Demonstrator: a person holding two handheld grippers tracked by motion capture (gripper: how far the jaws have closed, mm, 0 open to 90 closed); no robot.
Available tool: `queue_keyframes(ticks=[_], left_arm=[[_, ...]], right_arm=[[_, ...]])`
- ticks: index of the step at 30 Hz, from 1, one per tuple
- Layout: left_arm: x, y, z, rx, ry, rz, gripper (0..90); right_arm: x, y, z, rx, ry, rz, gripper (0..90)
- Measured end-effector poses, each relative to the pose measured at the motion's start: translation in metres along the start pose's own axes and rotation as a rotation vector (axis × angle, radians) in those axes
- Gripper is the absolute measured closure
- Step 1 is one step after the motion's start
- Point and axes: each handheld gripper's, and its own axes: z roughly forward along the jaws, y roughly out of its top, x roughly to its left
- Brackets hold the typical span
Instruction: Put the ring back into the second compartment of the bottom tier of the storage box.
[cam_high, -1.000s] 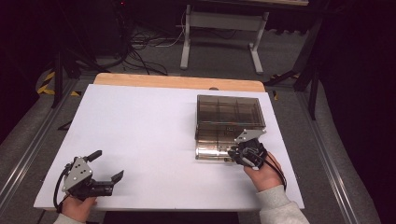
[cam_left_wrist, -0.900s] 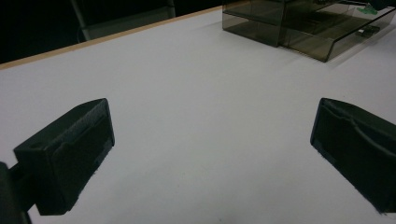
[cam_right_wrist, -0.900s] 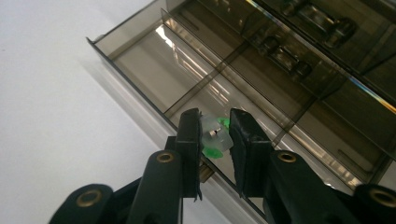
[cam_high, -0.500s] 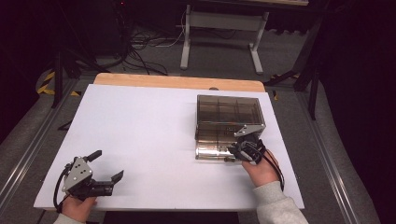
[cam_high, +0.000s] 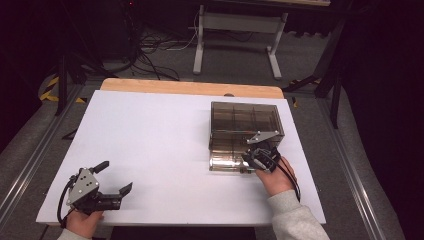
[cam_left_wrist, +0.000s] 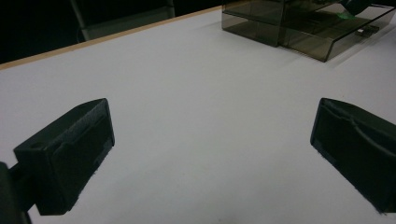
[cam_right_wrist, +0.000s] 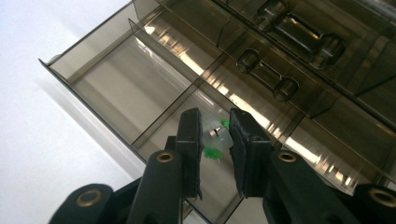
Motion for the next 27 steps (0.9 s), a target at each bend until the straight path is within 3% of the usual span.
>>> queue_keyframes(ticks=[27], left_arm=[[0.000,0.000,0.000,0.002,0.003,-0.001,0.6]], right_arm=[[-0.003,0.001,0.022,0.069,-0.008,-0.016,74.3]])
